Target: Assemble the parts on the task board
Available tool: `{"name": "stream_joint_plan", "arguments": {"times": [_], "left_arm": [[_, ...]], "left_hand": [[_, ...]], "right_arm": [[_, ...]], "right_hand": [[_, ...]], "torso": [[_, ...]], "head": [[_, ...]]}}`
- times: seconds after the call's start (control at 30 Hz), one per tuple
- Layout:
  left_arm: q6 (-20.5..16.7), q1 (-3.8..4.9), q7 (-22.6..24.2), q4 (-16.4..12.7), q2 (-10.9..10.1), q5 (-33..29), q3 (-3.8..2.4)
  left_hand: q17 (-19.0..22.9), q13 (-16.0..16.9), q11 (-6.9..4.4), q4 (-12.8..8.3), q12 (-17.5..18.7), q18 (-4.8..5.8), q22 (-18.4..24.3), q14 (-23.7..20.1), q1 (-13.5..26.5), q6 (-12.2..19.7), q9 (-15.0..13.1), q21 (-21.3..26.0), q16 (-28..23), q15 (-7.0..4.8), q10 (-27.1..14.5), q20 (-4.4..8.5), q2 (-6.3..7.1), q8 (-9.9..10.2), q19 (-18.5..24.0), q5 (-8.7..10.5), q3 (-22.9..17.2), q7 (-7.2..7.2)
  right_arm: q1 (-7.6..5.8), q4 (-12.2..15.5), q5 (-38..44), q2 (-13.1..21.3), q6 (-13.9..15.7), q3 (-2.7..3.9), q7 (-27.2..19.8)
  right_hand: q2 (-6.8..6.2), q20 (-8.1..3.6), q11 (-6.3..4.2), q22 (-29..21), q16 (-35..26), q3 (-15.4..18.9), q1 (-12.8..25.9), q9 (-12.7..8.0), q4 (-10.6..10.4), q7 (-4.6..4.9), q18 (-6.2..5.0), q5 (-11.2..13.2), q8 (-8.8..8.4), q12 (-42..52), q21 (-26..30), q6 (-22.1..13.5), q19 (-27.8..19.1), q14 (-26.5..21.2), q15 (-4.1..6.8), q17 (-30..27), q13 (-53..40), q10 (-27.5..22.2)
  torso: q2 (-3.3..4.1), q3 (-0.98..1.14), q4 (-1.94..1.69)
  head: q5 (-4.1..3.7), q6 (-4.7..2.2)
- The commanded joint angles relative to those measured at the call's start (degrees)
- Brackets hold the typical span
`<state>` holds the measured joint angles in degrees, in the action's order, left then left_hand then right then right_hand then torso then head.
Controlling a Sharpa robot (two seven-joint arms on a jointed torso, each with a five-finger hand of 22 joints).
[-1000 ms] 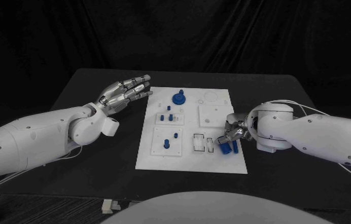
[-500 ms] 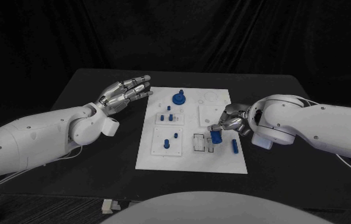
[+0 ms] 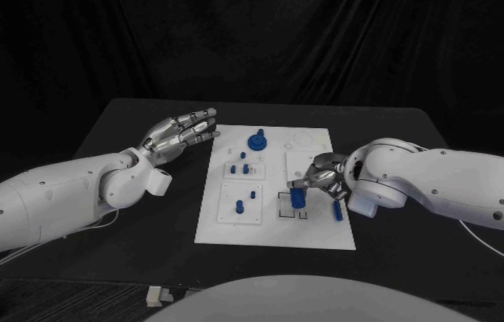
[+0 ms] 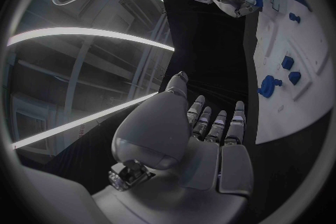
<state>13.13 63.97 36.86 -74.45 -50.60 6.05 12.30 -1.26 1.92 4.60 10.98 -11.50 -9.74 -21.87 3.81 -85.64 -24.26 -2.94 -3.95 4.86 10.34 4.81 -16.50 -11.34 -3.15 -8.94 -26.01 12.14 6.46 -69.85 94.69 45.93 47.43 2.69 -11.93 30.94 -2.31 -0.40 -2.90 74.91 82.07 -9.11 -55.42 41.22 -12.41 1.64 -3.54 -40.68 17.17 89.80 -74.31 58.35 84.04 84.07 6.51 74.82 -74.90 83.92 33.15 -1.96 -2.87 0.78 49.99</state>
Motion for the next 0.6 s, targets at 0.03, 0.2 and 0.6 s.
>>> {"name": "stream_joint_plan", "arguments": {"times": [0.03,0.2,0.6], "left_arm": [[0.9,-0.12,0.6,0.1,0.2,-0.3,-0.06],[1.0,-0.16,0.6,0.1,0.2,-0.3,-0.06],[1.1,-0.24,0.7,0.1,0.3,-0.3,-0.06]], "left_hand": [[0.0,0.0,0.26,-0.2,-0.1,-0.27,0.0,-0.2,0.0,0.4,0.1,-0.2,0.2,0.26,0.0,0.04,-0.58,0.0,-0.3,-0.14,-0.1,0.02],[0.0,0.0,0.26,-0.2,-0.1,-0.27,0.0,-0.2,0.0,0.4,0.1,-0.2,0.2,0.26,0.0,0.04,-0.58,0.0,-0.3,-0.14,-0.1,0.02],[-0.1,0.0,0.25,-0.1,-0.1,-0.27,0.1,-0.1,0.1,0.4,0.1,-0.2,0.2,0.3,0.0,0.04,-0.62,0.0,-0.3,-0.1,-0.1,0.02]], "right_arm": [[0.54,-0.8,0.5,-0.8,-0.9,0.02,0.8],[1.11,-2.0,1.8,-2.0,-1.6,0.02,1.4],[2.34,-3.3,2.9,-3.3,-2.6,0.02,2.1]], "right_hand": [[0.06,0.49,0.28,10.3,-0.3,-8.1,0.7,0.0,7.9,0.14,-0.06,1.4,-0.39,0.2,0.4,-0.6,1.0,3.3,-0.35,-0.4,-15.1,6.1],[-0.06,0.7,0.54,10.1,-0.5,-7.5,0.9,0.0,7.8,0.43,-0.17,5.9,-0.83,0.2,1.0,-1.3,0.8,3.2,-0.56,-0.8,-15.1,6.1],[0.45,1.07,1.01,10.0,-0.6,-5.9,2.3,-0.4,6.1,0.94,-0.25,12.8,-1.52,0.2,1.5,-2.2,0.7,3.2,-0.95,-1.2,-15.1,6.1]], "torso": [[0.05,0.01,0.04],[0.02,0.01,0.04],[0.0,0.01,-0.01]], "head": [[0.03,0.01],[0.17,0.01],[0.4,0.01]]}}
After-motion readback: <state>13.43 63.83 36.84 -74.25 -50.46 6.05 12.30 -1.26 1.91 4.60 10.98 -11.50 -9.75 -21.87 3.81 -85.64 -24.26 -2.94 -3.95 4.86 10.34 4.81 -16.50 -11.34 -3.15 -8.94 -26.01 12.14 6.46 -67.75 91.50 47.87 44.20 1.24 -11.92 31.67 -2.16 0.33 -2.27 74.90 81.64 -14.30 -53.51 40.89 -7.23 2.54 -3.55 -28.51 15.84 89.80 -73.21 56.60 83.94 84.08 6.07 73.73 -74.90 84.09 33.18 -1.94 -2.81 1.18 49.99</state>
